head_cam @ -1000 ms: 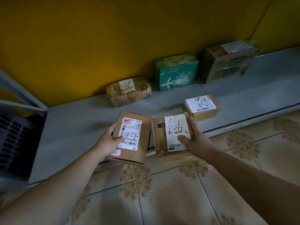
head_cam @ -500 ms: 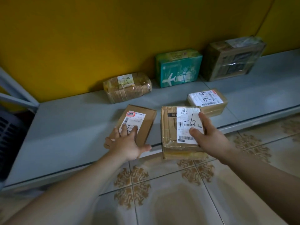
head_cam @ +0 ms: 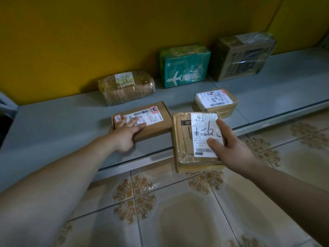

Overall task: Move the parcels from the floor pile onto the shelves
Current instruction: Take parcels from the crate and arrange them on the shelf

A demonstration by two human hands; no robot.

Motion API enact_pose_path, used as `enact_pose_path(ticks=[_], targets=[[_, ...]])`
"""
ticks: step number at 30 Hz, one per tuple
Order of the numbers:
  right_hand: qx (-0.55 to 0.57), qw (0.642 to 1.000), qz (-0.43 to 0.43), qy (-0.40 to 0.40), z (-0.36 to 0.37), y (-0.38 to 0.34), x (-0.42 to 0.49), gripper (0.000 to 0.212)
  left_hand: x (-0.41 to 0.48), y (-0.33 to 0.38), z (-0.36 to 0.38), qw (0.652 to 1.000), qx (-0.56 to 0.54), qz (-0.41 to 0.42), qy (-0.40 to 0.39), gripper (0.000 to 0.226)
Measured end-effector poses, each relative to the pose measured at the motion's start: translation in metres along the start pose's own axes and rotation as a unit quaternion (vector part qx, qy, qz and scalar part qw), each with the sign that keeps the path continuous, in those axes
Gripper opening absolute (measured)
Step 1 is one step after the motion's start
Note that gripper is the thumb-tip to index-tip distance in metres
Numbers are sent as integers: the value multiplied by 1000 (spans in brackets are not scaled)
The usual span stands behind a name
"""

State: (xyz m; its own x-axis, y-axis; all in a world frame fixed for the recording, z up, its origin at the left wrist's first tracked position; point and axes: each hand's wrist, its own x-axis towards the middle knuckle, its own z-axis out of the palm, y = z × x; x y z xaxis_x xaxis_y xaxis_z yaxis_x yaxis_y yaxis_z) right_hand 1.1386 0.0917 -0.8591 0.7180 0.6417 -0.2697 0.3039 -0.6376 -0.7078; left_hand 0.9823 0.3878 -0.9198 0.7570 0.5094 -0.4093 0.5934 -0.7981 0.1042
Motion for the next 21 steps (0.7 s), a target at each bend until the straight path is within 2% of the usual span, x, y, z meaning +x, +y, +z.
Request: enact_pose_path(ticks=[8, 15, 17, 19, 21], targets=[[11, 1000, -9, -1, 0, 10, -8, 69, -3, 8, 14, 997, 23, 10, 72, 63], [-2, 1000, -20, -13, 3, 12, -14, 66, 4, 13, 9, 997, 3, 19, 76, 65], [4, 999, -30, -14, 3, 10, -15, 60, 2, 15, 6, 995, -12, 9, 103, 63], [21, 999, -32, -7, 5, 6, -13, 59, -3, 18, 7, 984, -70, -2, 164, 57], [15, 999, -28, -14, 12, 0, -9, 62, -14, 27, 10, 953, -225, 8, 205, 50]])
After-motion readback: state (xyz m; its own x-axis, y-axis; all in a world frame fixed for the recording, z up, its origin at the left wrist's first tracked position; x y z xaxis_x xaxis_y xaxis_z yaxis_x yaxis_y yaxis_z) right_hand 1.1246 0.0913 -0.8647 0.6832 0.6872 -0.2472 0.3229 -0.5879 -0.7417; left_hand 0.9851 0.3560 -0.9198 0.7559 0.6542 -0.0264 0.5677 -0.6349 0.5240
